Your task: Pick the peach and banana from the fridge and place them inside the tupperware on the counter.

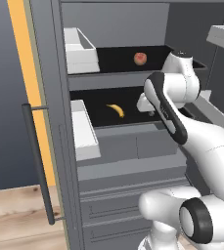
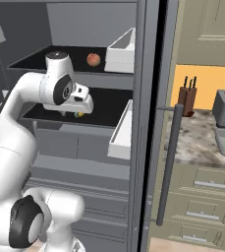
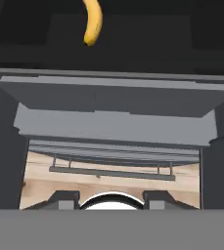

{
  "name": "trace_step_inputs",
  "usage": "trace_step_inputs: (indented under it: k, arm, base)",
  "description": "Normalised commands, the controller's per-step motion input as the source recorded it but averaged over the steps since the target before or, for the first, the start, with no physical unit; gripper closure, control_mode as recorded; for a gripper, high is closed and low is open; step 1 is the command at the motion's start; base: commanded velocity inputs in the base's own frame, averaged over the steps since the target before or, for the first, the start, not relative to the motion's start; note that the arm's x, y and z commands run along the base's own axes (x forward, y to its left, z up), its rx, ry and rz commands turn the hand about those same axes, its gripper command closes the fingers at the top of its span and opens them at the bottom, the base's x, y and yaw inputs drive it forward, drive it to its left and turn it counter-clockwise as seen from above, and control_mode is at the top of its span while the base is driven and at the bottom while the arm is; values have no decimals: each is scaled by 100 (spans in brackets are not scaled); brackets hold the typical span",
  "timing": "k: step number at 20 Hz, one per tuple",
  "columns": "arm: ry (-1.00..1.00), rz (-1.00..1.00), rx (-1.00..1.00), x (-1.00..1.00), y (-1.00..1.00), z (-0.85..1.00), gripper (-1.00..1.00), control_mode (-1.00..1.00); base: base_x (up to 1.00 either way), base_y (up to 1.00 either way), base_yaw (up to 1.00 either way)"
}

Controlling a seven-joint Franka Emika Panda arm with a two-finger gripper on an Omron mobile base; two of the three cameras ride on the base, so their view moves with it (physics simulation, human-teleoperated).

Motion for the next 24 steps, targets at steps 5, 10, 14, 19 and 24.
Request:
trace_step_inputs:
  k: [5, 10, 14, 19, 24]
  arm:
    - [-19, 0, 0, -22, -3, 4, -100, -100]
    - [-56, 0, -3, -29, 0, 29, -100, -100]
    - [-35, -2, -2, -3, 0, 34, -100, -100]
    - [-22, -1, 0, 0, 0, 76, -100, -100]
    - [-12, -2, 0, 0, 0, 81, -100, -100]
  base:
    - [0, 0, 0]
    - [0, 0, 0]
    - [0, 0, 0]
    - [0, 0, 0]
    - [0, 0, 0]
